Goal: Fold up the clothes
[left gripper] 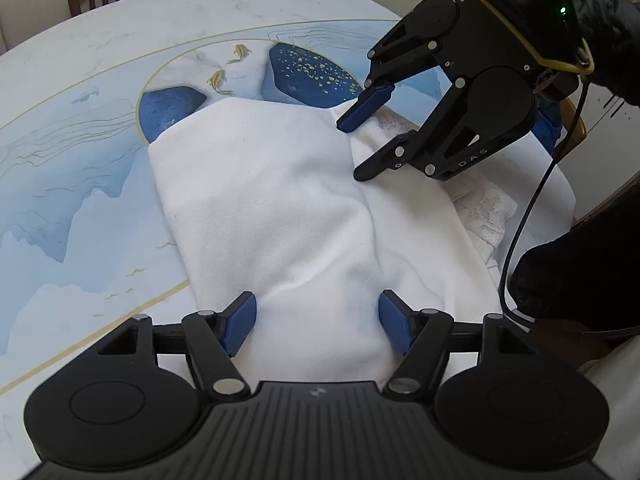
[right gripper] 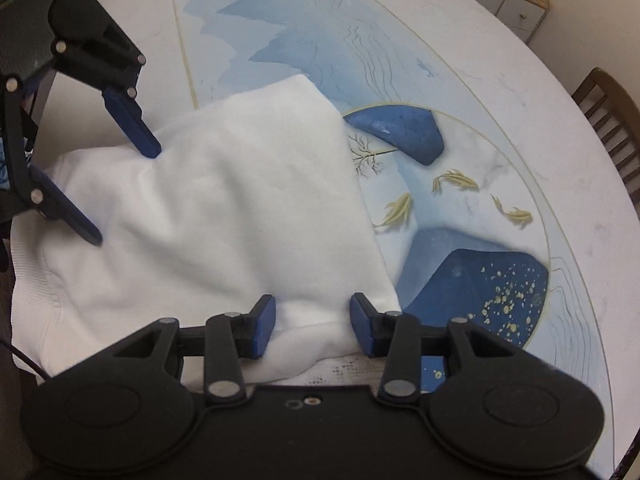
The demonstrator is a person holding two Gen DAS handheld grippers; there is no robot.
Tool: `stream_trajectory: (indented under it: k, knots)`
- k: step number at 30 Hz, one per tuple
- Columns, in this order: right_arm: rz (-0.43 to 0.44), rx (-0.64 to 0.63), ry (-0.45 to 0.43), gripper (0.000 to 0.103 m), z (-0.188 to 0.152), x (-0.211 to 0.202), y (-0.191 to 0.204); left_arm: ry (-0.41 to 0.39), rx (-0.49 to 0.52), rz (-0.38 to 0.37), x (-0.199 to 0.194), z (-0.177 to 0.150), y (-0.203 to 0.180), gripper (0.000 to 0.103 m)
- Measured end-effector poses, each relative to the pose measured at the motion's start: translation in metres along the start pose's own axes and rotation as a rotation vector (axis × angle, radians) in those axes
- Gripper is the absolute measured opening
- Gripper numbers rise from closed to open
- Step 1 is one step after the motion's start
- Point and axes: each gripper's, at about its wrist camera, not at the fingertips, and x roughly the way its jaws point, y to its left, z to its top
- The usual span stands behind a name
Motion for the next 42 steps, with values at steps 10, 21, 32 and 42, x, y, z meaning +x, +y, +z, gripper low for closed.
stream_trajectory:
  k: [10,21,32,42]
  knots:
    - [-0.051,0.322,-0.021,0.103,-0.015,-0.046,-0.006,0.009,-0.072,0.127,-0.021,0.010,-0.002,0.075]
    - [-0.016,0.808,0.050,0.103,-0.059,-0.054,-0.014,0.014,-0.224,0.168,-0.020,0.016,0.012,0.075]
    - [0.033,0.972,0.046,0.103,-0.063,-0.045,-0.005,0.029,-0.373,0.224,-0.011,0.017,0.006,0.075]
    - [0.024,0.976,0.080,0.103,-0.061,-0.027,0.004,0.048,-0.425,0.238,0.005,0.013,0.007,0.078]
